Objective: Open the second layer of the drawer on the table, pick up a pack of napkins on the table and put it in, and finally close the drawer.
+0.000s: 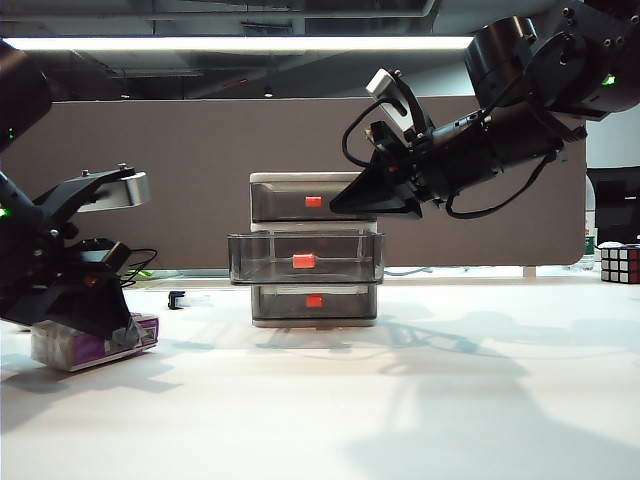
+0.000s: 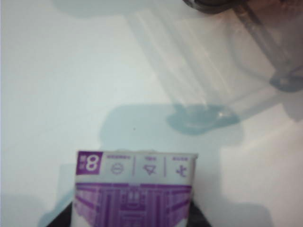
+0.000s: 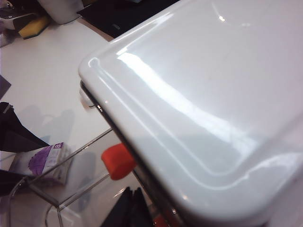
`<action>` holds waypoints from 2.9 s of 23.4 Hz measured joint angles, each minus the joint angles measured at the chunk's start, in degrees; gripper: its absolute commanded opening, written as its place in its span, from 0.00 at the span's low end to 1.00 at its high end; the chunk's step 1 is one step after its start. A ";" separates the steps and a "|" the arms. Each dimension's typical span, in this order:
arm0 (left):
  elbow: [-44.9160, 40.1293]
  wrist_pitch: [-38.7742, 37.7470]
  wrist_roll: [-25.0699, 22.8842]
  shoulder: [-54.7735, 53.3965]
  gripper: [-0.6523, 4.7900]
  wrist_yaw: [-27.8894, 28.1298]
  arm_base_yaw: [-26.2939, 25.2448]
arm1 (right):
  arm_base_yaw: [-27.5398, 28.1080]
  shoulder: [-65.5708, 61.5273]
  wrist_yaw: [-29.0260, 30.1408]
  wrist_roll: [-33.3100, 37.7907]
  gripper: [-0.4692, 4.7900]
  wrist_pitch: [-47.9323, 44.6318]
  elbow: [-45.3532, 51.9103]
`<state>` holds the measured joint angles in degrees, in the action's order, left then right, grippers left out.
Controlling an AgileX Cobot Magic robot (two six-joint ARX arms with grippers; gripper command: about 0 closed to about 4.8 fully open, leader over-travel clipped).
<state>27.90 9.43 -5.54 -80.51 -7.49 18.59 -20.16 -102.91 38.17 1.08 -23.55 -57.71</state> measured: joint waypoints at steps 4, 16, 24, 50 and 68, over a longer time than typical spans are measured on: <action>0.07 0.09 -0.02 0.00 0.55 0.00 0.00 | 0.00 -0.02 0.00 -0.09 0.08 0.00 0.00; 5.35 -2.01 -1.11 6.84 0.55 0.02 0.00 | 0.00 -0.02 0.00 -0.50 0.08 0.00 0.00; 13.11 -6.95 -1.14 9.64 0.55 -6.03 0.83 | -0.02 0.00 0.00 -0.52 0.08 -0.02 0.00; 26.10 -6.67 -10.34 -7.58 0.45 -18.86 7.54 | 3.26 0.00 1.42 -0.52 0.08 -0.07 -0.02; 31.76 -7.61 -17.42 -9.79 0.45 -19.04 10.67 | 3.43 8.48 5.40 -2.67 0.08 1.86 -0.02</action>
<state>59.66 1.83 -22.96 -90.30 -26.52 29.26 -16.73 -94.43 43.57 -1.58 -21.69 -57.74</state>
